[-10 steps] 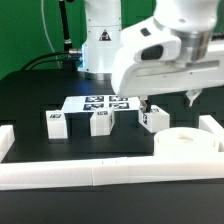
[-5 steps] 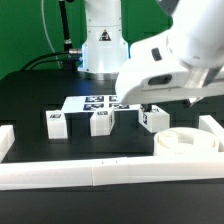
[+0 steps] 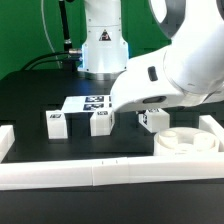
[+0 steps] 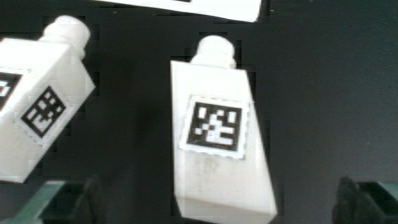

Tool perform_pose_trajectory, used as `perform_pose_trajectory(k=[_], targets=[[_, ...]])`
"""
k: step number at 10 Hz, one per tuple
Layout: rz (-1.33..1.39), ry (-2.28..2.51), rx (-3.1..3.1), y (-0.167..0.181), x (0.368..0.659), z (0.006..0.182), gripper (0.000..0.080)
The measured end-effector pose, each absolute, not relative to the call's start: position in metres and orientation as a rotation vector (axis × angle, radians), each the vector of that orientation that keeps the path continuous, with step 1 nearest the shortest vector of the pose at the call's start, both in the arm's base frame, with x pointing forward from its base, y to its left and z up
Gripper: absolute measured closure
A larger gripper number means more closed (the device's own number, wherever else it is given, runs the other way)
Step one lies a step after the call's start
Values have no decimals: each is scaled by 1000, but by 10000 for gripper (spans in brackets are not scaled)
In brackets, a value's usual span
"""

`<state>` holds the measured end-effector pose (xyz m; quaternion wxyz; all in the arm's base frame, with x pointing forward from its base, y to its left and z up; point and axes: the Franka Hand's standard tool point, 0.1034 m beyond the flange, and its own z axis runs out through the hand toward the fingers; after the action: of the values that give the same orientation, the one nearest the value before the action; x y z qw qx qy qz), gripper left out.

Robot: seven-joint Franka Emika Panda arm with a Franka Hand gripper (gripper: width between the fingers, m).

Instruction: Assemble stool

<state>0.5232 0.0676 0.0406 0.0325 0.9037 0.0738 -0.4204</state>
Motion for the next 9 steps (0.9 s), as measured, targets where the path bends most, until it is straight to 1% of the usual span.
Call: perform_pose_trajectory(k=[2,4,5,6,7,8,9], targets=[[-1297,227,2781,67,523,40,151],[-1338,219,2761,65,513,24,151],[-1315,224,2774,66,511,17,151],[-1313,226,2779,66,501,14,151],[-1320,226,2777,66,500,13,151],[-1319,227,2777,66,500,13,176],[-1320,228,2777,66,500,13,176]])
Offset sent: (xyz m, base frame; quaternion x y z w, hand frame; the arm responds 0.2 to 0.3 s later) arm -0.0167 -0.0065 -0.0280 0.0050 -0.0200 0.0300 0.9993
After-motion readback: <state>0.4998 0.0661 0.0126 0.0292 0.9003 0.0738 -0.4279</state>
